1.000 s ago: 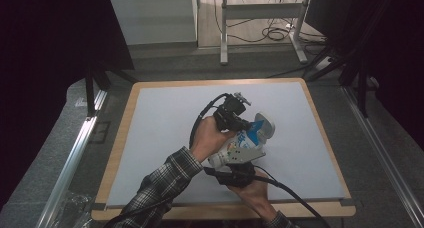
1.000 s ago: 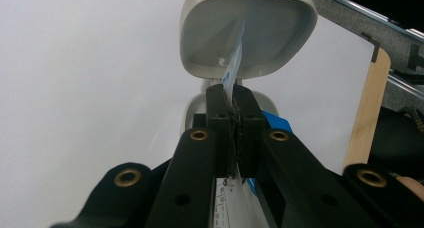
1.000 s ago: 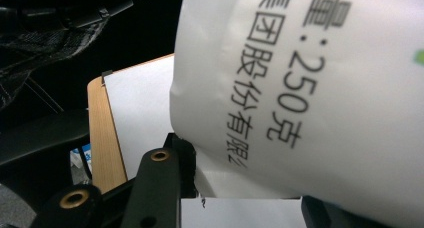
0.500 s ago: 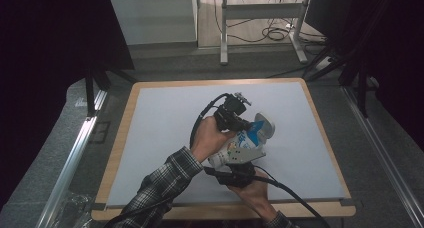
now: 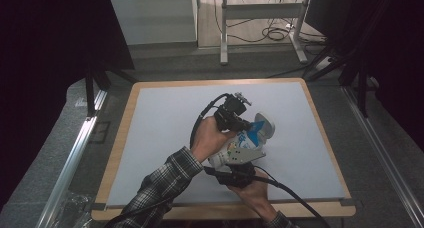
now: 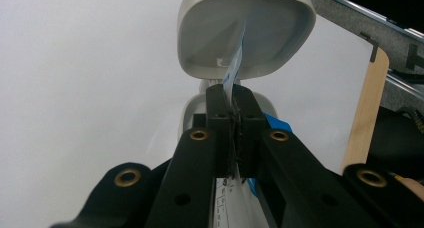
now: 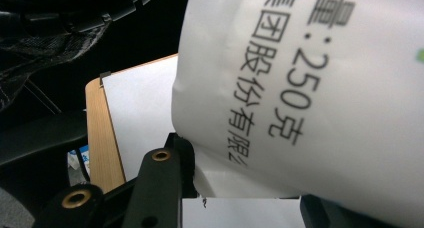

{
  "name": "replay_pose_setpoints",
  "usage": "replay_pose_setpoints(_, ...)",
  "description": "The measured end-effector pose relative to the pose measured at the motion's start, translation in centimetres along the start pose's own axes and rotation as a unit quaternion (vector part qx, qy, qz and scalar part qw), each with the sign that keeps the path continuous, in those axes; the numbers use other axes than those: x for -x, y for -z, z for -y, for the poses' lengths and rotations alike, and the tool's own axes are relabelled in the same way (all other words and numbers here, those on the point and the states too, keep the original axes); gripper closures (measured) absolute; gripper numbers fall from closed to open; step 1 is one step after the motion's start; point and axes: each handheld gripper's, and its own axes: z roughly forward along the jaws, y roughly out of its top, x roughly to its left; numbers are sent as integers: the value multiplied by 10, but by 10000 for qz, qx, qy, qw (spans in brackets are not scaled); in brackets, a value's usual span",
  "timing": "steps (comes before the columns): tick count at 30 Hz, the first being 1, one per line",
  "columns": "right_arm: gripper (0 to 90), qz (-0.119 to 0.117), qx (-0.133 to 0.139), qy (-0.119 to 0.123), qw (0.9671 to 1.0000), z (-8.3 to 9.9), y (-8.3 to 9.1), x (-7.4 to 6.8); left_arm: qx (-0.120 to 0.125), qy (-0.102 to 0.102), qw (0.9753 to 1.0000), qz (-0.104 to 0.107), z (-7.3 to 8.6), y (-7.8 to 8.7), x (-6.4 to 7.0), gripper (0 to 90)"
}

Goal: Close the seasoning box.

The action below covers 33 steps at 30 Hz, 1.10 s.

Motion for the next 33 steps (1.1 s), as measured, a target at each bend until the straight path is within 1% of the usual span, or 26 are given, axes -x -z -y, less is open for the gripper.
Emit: replay_pose_setpoints(33,644,-17,36,-26,10000,-1,0,0,-30,-2,10000,-17,-1,0,-1,880)
